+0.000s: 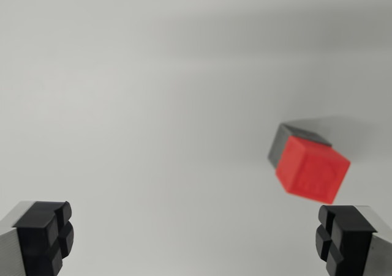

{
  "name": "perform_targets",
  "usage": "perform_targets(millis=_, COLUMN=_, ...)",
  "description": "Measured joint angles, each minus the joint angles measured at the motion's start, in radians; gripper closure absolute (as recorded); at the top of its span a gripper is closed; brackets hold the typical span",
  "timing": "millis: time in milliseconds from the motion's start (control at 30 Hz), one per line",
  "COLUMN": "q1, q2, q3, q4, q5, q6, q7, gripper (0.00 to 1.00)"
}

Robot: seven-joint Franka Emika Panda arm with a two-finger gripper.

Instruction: Destack cube

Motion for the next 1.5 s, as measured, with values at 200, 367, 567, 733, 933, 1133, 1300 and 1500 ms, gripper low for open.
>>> perform_targets(millis=200, q1=-0.002, q2=0.0, q3=-0.003, q4=-0.01, q5=0.0, q6=0.007, q7=0.0, gripper=0.0)
perform_targets(millis=367, q1=-0.006, q2=-0.001, q3=-0.007, q4=-0.024, q5=0.0, q6=0.018, q7=0.0, gripper=0.0)
perform_targets(millis=567, q1=-0.013, q2=-0.007, q3=-0.014, q4=-0.05, q5=0.002, q6=0.036, q7=0.0, gripper=0.0)
perform_targets(millis=733, q1=-0.02, q2=-0.011, q3=-0.022, q4=-0.077, q5=0.004, q6=0.056, q7=-0.001, gripper=0.0)
perform_targets(millis=933, q1=-0.031, q2=-0.015, q3=-0.031, q4=-0.11, q5=0.008, q6=0.082, q7=-0.003, gripper=0.0)
perform_targets(millis=1133, q1=-0.045, q2=-0.018, q3=-0.042, q4=-0.149, q5=0.013, q6=0.114, q7=-0.006, gripper=0.0)
perform_targets(millis=1300, q1=-0.058, q2=-0.019, q3=-0.052, q4=-0.18, q5=0.017, q6=0.141, q7=-0.009, gripper=0.0)
perform_targets(millis=1500, q1=-0.076, q2=-0.019, q3=-0.064, q4=-0.219, q5=0.023, q6=0.177, q7=-0.014, gripper=0.0)
